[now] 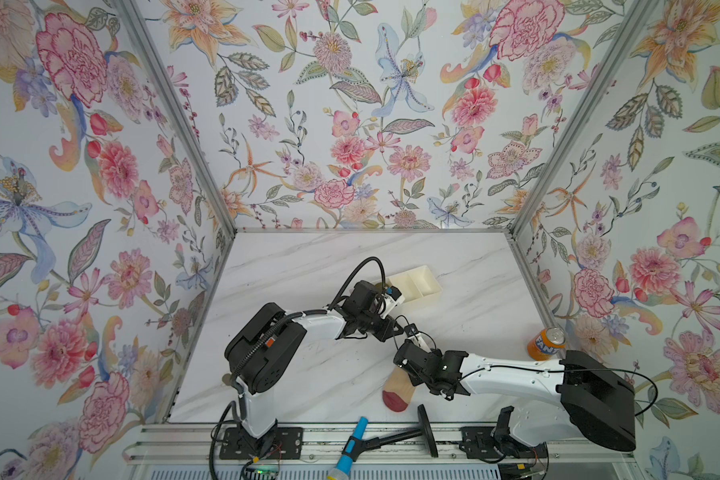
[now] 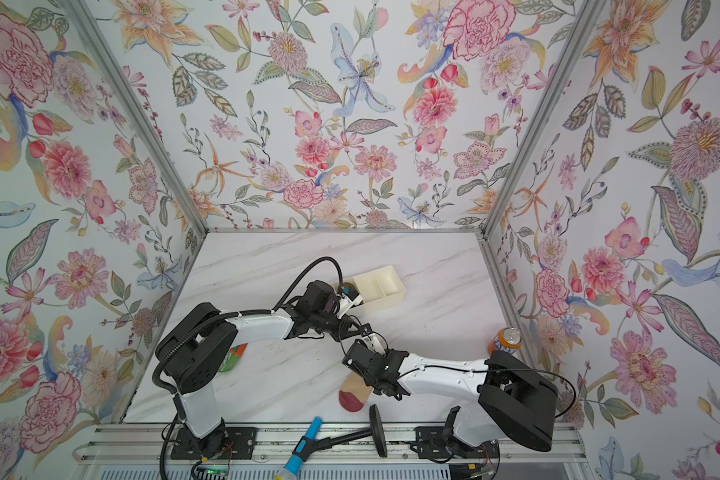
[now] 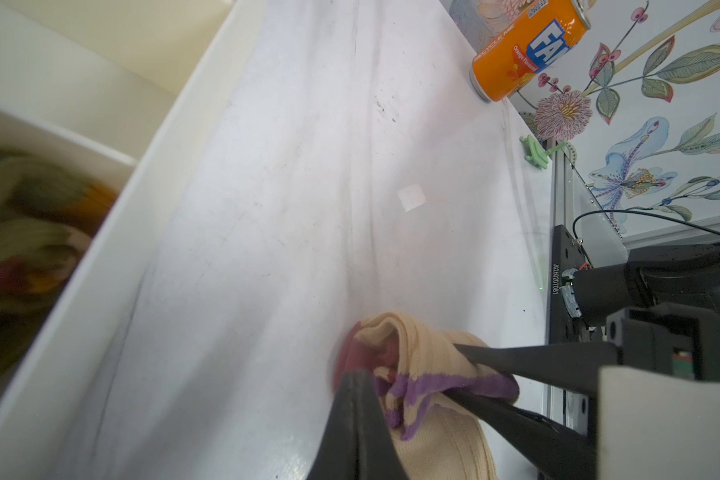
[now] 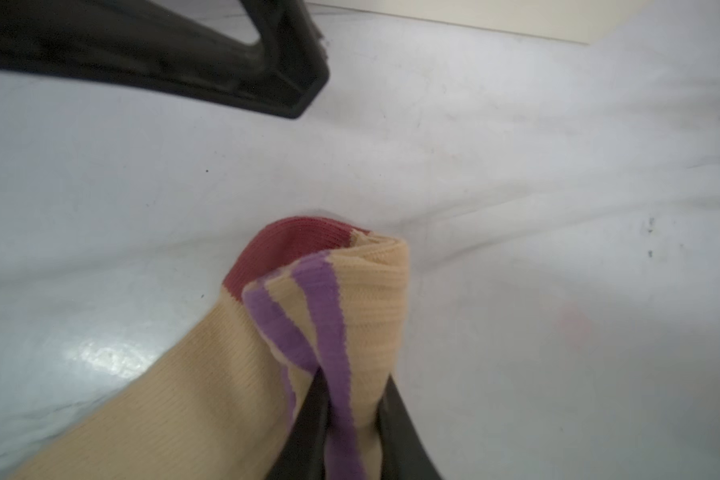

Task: Roll the socks

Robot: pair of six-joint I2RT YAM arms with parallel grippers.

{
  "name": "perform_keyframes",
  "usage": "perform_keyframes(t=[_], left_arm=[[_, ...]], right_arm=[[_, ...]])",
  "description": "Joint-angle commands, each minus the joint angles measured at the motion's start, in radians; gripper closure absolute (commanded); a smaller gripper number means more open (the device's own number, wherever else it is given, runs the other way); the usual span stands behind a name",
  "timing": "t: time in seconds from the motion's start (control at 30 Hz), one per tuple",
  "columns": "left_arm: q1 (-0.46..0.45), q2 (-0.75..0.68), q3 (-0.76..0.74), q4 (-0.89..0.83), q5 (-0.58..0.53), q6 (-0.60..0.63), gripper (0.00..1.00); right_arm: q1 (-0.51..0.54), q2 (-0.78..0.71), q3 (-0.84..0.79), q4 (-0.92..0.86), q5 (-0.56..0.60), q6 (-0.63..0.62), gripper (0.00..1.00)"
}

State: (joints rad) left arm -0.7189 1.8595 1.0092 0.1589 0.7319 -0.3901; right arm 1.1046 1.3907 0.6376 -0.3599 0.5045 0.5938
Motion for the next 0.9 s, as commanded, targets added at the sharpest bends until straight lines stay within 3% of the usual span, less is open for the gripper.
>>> perform_keyframes(t=[0.0,0.13,0.27,0.57,0.87], left_arm=[[0.01,-0.004,0.005,0.024,0.033,-0.016,0.96],[0.01,-0.002,-0.007,0.036,0.034,-0.02,0.96],[0.01,0.003,-0.008,0.04,0.035,-0.021,0.96],[0.019,-0.002,-0.001,0.03,0.043,-0.012,0.96],[0.049,-0.055,-0.018,-0.021,0.028,0.018,0.96]], right_arm=[[-0.002,-0.01,-0.019,0.019,-0.022,-0.01,0.9],[0.003,-0.003,-0.026,0.043,-0.022,-0.022,1.0],[0.005,0.022,0.0,-0.004,0.034,0.018,1.0],[0.01,0.174,0.16,-0.315,0.258,0.214,1.0],[-0.006,0.327,0.274,-0.489,0.368,0.338,1.0]])
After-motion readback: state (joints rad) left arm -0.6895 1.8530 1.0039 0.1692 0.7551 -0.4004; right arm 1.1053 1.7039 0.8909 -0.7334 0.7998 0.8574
